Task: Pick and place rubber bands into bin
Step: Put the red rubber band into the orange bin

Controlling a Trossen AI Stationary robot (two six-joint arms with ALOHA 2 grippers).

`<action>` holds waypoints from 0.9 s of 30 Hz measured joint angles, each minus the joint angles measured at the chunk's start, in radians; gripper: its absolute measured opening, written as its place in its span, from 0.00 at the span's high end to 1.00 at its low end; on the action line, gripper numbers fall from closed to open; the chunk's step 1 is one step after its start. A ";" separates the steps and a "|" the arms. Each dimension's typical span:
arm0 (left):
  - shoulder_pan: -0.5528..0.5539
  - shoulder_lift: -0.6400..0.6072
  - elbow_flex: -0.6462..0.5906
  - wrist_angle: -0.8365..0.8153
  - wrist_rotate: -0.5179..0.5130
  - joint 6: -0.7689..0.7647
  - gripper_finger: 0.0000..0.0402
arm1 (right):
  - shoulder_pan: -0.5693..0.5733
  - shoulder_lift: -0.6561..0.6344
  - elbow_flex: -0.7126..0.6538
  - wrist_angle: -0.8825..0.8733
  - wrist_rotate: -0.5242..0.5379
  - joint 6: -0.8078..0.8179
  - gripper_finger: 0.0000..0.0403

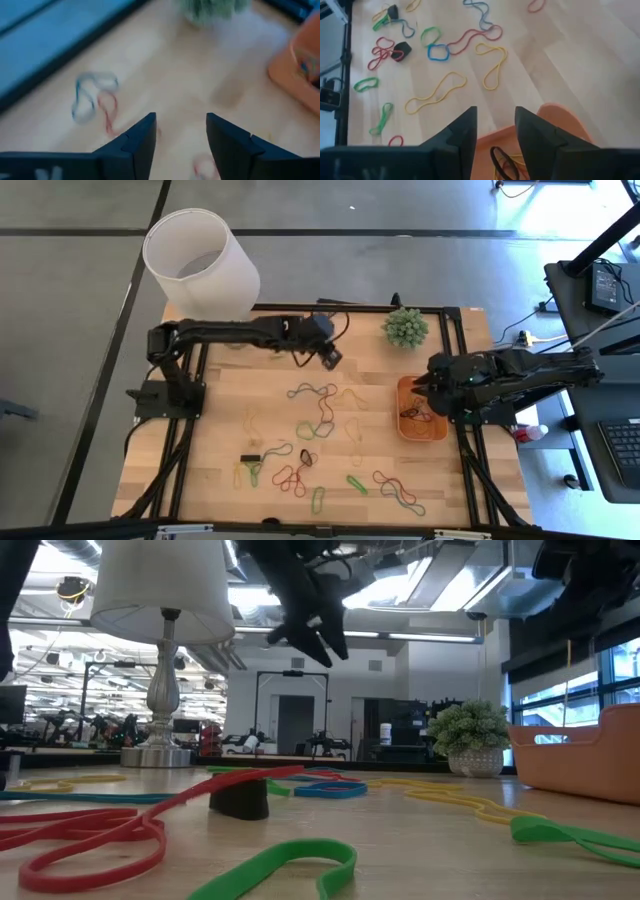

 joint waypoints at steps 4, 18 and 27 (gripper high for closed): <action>0.104 0.022 0.001 0.078 0.042 0.081 0.57 | -0.002 0.000 -0.025 0.036 0.004 0.073 0.66; 0.339 0.317 0.287 -0.098 0.157 0.347 0.63 | -0.112 0.000 -0.053 0.178 0.114 0.238 0.66; 0.364 0.538 0.497 -0.335 0.139 0.435 0.64 | -0.165 0.003 -0.053 0.249 0.142 0.294 0.66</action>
